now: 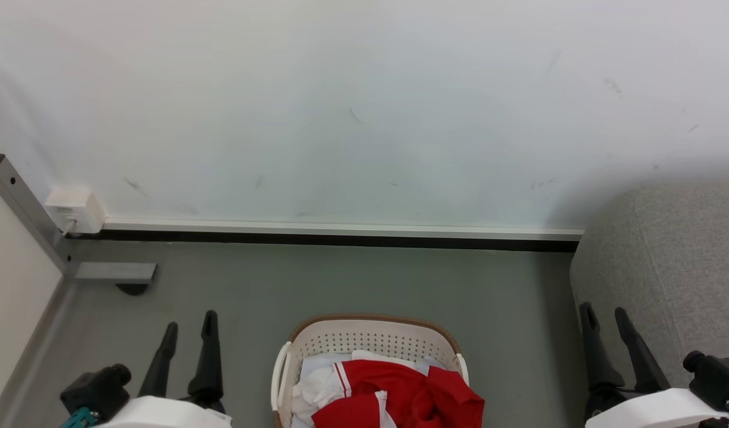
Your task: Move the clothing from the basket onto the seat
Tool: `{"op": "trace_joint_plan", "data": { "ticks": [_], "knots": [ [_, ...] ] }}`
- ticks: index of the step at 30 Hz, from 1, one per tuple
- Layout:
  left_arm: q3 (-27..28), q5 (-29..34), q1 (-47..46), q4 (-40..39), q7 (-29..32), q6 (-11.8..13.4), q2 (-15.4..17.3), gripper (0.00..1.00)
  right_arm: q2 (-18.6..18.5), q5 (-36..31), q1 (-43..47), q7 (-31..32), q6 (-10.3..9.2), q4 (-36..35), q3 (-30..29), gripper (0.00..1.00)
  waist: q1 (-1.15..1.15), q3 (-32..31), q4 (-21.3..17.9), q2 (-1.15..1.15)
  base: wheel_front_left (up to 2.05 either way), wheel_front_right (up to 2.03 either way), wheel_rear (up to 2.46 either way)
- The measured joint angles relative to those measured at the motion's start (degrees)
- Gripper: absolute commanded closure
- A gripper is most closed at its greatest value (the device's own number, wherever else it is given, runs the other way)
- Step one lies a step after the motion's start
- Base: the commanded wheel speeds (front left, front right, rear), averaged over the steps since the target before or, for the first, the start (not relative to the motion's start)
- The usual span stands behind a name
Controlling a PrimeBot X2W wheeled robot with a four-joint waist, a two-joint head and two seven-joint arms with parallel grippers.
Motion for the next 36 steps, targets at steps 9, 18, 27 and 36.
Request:
{"op": "trace_joint_plan", "data": {
  "ticks": [9, 18, 27, 36],
  "knots": [
    [-0.6, 5.0, 0.6, -0.6, -1.1, 0.4, 0.3, 0.0, -0.4, -4.2, -0.5, -1.3, 0.0, 0.0, 1.6, 0.0, 0.0, -0.2, 0.1, 0.0, 0.0, 0.0, 0.0],
    [-0.6, 9.9, 0.9, -1.5, -2.5, 0.6, 0.5, 0.0, -0.7, -7.6, -0.7, -2.5, 0.0, -1.0, 2.6, 0.0, 0.0, -0.3, 0.0, 0.0, 0.0, 0.0, 0.0],
    [-0.6, 14.4, 1.0, -2.2, -3.6, 0.7, 0.5, 0.0, -1.0, -11.2, -0.7, -3.6, 0.0, -1.4, 3.3, 0.0, 0.0, -0.4, 0.1, 0.0, 0.0, 0.0, 0.0],
    [-0.3, 18.3, 1.3, -2.6, -4.6, 0.5, 0.3, 0.0, -1.0, -14.7, -0.8, -4.6, 0.0, -1.6, 3.8, 0.0, 0.0, -0.4, 0.4, 0.0, 0.0, 0.0, 0.0]
  ]
}}
